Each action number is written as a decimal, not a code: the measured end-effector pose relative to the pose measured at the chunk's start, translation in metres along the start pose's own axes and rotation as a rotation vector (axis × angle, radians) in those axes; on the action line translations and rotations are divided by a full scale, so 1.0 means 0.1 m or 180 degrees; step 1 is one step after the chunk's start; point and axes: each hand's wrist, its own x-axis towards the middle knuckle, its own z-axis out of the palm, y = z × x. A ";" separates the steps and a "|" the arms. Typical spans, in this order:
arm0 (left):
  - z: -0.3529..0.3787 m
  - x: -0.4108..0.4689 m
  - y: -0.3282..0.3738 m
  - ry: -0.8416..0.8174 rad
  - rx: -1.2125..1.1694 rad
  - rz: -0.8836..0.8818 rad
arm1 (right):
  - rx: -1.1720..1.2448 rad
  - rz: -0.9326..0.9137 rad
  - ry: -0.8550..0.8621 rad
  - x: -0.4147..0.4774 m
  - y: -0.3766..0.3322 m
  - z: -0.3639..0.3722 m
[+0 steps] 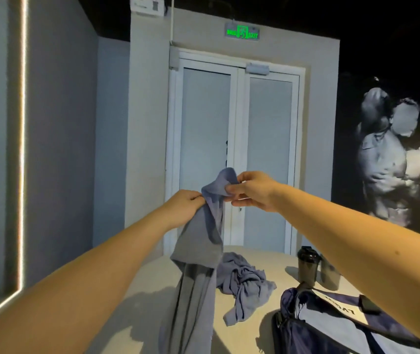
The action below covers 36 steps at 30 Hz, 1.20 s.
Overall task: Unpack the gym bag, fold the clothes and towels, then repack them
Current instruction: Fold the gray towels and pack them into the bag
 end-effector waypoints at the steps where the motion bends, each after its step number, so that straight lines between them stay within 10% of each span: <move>1: 0.01 -0.03 -0.04 0.0012 0.0111 0.0009 | -0.0061 -0.0021 0.0050 0.00 0.02 0.04; 5: 0.08 -0.13 -0.16 0.0069 0.0556 0.0148 | -0.0568 0.0142 0.0370 0.06 0.11 0.18; 9: 0.11 -0.15 -0.27 0.0041 0.0803 0.0048 | -0.2810 0.0295 0.0363 0.09 0.16 0.20; 19: 0.19 -0.27 -0.23 -0.0471 0.0165 -0.0590 | -0.0095 -0.0013 0.0044 -0.04 0.36 0.37; 36: 0.19 -0.41 -0.68 -0.0593 0.1807 0.0225 | -0.1784 -0.0047 0.0016 -0.02 0.65 0.32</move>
